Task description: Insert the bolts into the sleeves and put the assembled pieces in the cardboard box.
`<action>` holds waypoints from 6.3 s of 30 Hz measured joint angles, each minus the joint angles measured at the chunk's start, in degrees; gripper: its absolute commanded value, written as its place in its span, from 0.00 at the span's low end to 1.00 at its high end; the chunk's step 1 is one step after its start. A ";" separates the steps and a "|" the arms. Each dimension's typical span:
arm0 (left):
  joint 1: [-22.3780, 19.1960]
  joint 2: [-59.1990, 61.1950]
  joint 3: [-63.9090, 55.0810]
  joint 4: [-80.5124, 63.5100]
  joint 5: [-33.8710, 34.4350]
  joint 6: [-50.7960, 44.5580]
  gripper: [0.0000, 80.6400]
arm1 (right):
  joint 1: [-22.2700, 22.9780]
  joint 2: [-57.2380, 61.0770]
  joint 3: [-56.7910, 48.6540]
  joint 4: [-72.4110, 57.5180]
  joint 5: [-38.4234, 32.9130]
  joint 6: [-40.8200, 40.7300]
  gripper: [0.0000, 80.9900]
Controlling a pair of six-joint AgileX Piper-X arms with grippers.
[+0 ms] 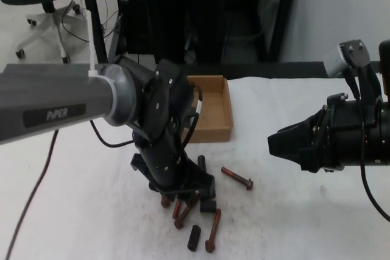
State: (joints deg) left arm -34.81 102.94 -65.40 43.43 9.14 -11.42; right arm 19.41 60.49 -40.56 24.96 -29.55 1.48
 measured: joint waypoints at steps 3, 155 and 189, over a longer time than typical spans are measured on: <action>0.00 1.75 0.00 -0.50 0.38 -0.16 0.53 | 0.00 0.00 0.00 0.00 0.00 0.00 0.39; -0.09 10.74 -18.57 15.91 -11.10 14.54 0.48 | 0.00 0.00 0.00 5.93 0.89 0.00 0.39; -0.09 10.74 -16.84 12.94 -10.27 17.79 0.36 | 0.00 0.00 0.00 5.93 1.10 -1.01 0.39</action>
State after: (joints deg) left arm -34.90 113.68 -82.25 56.37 -1.13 6.37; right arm 19.41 60.49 -40.56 30.89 -28.45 0.47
